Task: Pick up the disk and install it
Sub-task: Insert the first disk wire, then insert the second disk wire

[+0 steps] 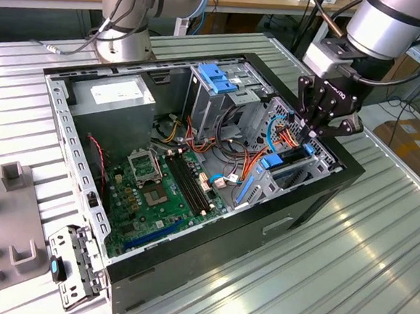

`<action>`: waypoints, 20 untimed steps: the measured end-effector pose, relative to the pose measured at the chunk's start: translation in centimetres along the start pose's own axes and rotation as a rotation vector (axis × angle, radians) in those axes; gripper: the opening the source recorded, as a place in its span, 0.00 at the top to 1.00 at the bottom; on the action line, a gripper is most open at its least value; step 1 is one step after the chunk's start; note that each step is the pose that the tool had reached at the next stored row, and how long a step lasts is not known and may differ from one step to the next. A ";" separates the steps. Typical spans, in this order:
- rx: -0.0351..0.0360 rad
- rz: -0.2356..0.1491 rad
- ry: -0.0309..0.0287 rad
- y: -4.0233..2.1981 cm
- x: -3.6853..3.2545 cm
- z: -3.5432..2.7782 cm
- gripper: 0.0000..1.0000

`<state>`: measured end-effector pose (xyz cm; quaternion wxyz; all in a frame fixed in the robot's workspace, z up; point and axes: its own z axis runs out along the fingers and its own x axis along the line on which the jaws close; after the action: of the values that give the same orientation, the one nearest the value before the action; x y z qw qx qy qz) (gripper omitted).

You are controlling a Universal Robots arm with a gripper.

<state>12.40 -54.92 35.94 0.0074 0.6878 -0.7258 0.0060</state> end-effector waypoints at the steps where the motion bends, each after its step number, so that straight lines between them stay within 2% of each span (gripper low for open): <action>1: 0.0000 0.000 0.0000 0.00 0.00 -0.02 0.89; 14: 0.0001 0.000 0.0000 0.00 0.00 -0.22 0.89; 20: 0.0001 0.000 -0.0001 0.44 0.03 -0.22 0.89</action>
<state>11.97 -54.91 36.16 0.0074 0.6878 -0.7258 0.0060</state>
